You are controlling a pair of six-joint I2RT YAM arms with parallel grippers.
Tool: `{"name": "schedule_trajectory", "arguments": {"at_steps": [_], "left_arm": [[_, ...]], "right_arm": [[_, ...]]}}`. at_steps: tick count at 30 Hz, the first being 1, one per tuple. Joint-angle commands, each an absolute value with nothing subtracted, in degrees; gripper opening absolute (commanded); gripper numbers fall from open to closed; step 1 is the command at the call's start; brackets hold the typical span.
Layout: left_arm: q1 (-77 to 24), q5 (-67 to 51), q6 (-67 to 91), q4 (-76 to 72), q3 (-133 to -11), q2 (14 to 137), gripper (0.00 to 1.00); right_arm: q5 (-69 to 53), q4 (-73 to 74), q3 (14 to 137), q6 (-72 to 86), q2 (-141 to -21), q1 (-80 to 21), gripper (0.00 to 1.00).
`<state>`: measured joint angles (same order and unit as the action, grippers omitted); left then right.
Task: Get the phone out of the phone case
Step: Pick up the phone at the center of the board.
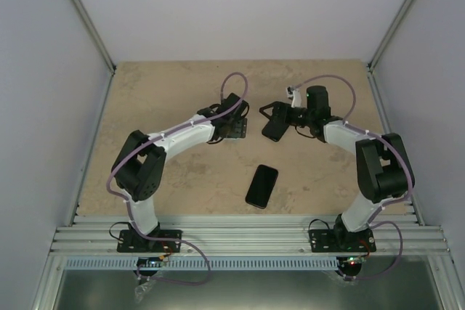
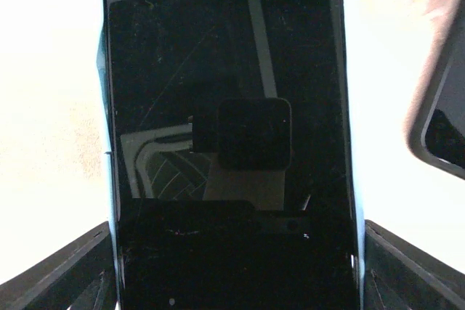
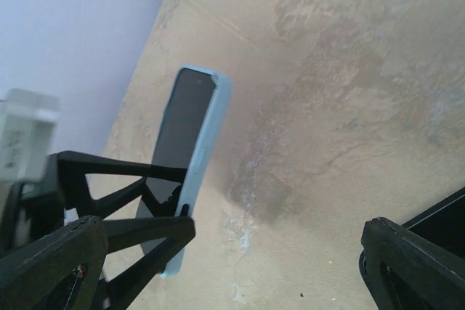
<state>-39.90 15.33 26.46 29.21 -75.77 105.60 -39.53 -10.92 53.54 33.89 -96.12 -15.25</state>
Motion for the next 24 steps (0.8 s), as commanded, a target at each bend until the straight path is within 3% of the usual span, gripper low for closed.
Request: {"name": "schedule_trajectory", "arguments": {"at_steps": [1, 11, 15, 19, 24], "left_arm": [[-41.0, 14.5, 25.9, 24.2, -73.3, 100.6, 0.38], [-43.9, 12.2, 24.6, 19.2, -70.0, 93.9, 0.37], [-45.1, 12.2, 24.2, 18.5, -69.8, 92.0, 0.37], [-45.4, 12.3, 24.0, 18.5, -70.1, 91.3, 0.37], [-46.0, 12.9, 22.9, 18.4, -70.1, 90.4, 0.36]], "right_arm": [[-42.8, -13.5, 56.1, 41.1, -99.0, -16.2, 0.97], [-47.3, -19.7, 55.7, 48.2, -100.8, -19.5, 0.91], [-47.5, -20.9, 55.5, 50.9, -100.1, -21.0, 0.80], [-47.8, -21.8, 55.6, 52.9, -99.1, -21.1, 0.62], [-48.1, -22.3, 55.9, 54.8, -98.0, -21.1, 0.51]]}}
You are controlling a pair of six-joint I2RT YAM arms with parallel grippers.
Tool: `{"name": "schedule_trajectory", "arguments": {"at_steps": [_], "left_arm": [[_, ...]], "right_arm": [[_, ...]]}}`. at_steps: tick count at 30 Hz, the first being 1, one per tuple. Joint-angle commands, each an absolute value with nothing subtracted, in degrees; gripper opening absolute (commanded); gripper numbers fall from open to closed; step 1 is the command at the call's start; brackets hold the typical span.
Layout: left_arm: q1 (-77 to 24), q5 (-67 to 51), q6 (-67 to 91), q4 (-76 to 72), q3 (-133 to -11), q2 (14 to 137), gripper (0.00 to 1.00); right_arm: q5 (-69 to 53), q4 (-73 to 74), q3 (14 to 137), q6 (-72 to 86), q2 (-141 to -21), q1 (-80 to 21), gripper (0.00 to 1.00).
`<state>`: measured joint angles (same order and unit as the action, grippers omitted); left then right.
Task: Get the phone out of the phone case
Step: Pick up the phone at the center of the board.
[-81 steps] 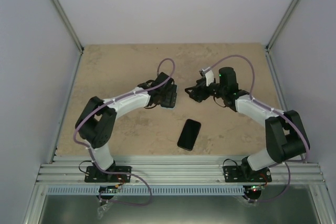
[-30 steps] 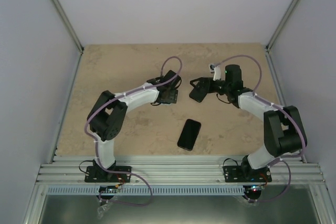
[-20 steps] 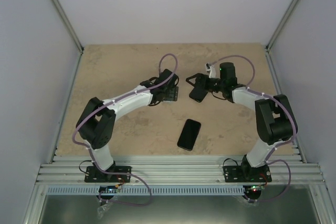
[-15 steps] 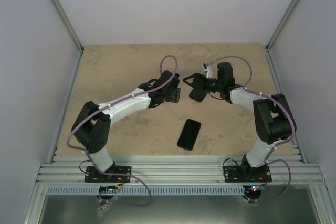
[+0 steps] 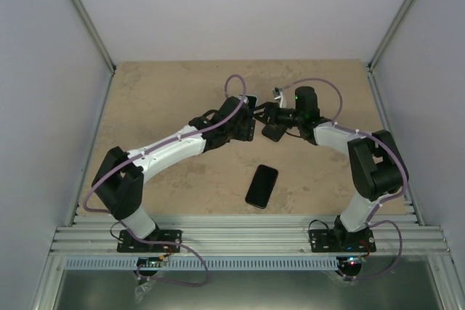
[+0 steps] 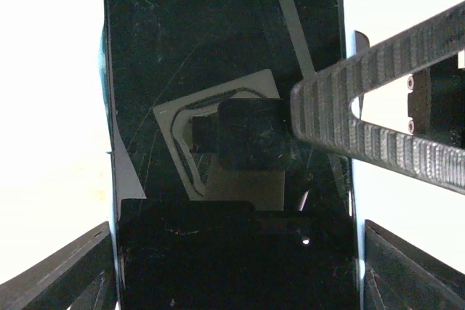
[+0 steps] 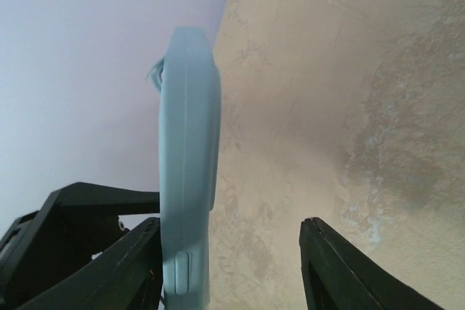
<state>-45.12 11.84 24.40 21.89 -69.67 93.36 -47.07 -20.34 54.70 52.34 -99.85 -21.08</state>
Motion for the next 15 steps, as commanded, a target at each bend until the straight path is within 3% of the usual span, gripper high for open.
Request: {"name": "schedule_trajectory", "arguments": {"at_steps": [1, 10, 15], "left_arm": [[-46.2, 13.1, 22.5, 18.3, -70.0, 90.1, 0.36], [-46.8, 13.0, 19.9, 17.2, -68.4, 87.5, 0.36], [-47.2, 12.2, 18.4, 17.2, -68.2, 86.3, 0.34]], "right_arm": [[-48.2, -22.4, 56.1, 55.2, -97.9, -21.1, 0.49], [-48.2, -22.8, 56.6, 56.7, -96.3, -21.1, 0.23], [-48.7, -22.5, 57.4, 57.6, -95.6, -21.1, 0.20]]}}
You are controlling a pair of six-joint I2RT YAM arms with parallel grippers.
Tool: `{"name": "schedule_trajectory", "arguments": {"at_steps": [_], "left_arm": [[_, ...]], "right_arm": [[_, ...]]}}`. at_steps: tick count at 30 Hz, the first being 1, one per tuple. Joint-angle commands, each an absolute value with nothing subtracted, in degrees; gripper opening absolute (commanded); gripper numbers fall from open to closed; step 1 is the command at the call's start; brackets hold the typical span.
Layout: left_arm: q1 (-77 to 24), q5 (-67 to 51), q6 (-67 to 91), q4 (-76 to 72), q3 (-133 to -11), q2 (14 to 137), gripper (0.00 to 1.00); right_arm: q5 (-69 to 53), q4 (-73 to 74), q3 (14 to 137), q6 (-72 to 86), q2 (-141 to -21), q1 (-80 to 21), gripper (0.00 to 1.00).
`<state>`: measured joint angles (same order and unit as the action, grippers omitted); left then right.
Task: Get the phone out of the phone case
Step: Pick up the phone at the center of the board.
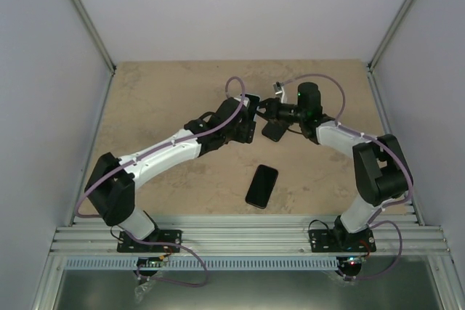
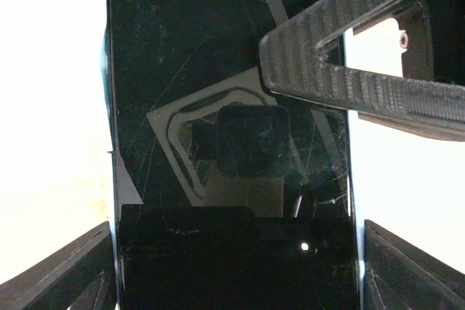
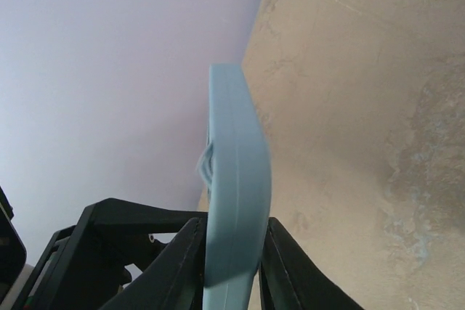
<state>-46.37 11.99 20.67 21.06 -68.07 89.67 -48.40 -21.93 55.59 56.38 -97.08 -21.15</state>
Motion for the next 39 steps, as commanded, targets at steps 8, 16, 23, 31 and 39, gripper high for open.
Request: {"name": "schedule_trajectory", "arguments": {"at_steps": [8, 16, 23, 31, 39], "left_arm": [[-47.5, 11.2, 14.4, 18.3, -69.7, 84.7, 0.57], [-44.8, -4.7, 6.6, 24.9, -72.0, 80.8, 0.99], [-38.4, -23.1, 3.1, 30.2, -72.2, 74.7, 0.99], [-32.5, -34.5, 1.3, 30.1, -66.1, 65.0, 0.99], [-31.9, -35.5, -2.1, 29.9, -60.3, 59.9, 0.99]], "right_arm": [[-50.3, -23.8, 58.3, 59.1, -94.1, -21.0, 0.01], [-56.6, -30.7, 58.0, 58.7, -90.3, -18.6, 0.01], [-60.5, -33.9, 57.6, 56.4, -85.8, -16.9, 0.01], [-66.4, -43.3, 57.6, 62.6, -83.6, -15.4, 0.00], [-69.8, -56.3, 56.6, 69.9, -80.8, -15.7, 0.01]]}}
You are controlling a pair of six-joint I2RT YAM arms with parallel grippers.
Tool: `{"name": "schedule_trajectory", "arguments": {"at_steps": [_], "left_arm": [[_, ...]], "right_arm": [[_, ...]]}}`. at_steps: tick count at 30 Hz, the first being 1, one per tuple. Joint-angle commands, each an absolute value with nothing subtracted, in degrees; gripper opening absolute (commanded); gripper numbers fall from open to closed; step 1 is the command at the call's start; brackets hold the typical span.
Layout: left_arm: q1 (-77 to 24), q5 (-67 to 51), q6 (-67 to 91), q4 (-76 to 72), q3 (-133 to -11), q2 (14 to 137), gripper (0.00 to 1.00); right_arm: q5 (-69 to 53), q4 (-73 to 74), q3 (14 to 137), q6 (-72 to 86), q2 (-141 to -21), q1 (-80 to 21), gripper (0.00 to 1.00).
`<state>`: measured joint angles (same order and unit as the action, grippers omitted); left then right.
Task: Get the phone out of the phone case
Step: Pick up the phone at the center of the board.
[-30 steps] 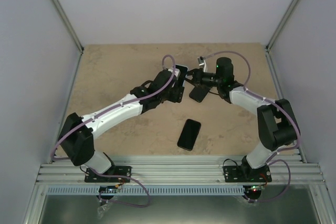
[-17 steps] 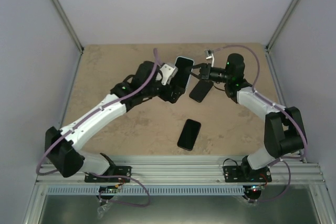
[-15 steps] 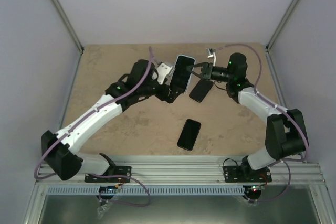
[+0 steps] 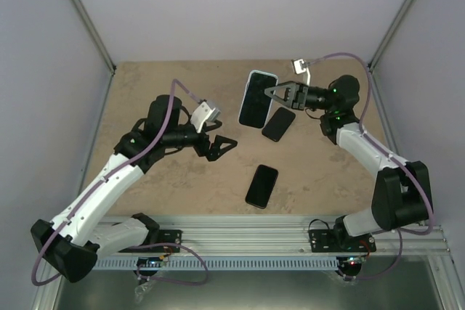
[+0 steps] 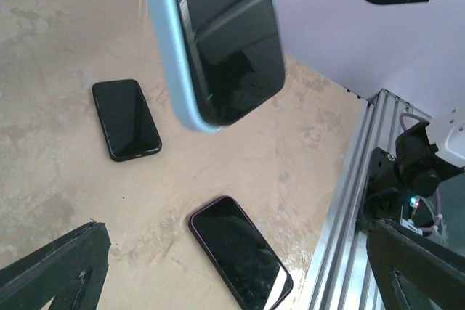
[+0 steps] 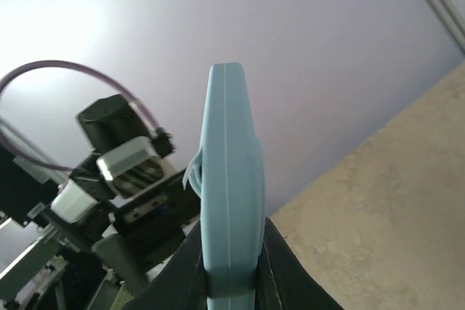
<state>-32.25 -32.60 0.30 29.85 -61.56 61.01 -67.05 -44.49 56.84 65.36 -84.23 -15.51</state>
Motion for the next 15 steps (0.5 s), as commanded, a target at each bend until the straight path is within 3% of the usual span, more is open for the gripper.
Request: {"name": "schedule_trajectory", "arguments": {"at_steps": [1, 15], "left_arm": [[-31.9, -35.9, -2.2, 29.6, -60.0, 59.5, 0.99], [-31.9, -35.2, 5.0, 15.2, -53.7, 51.9, 0.99]], "right_arm": [[-70.0, -57.3, 56.3, 70.2, -80.4, -15.9, 0.00], [-72.0, -65.3, 55.4, 74.0, -78.6, -18.6, 0.01]]}}
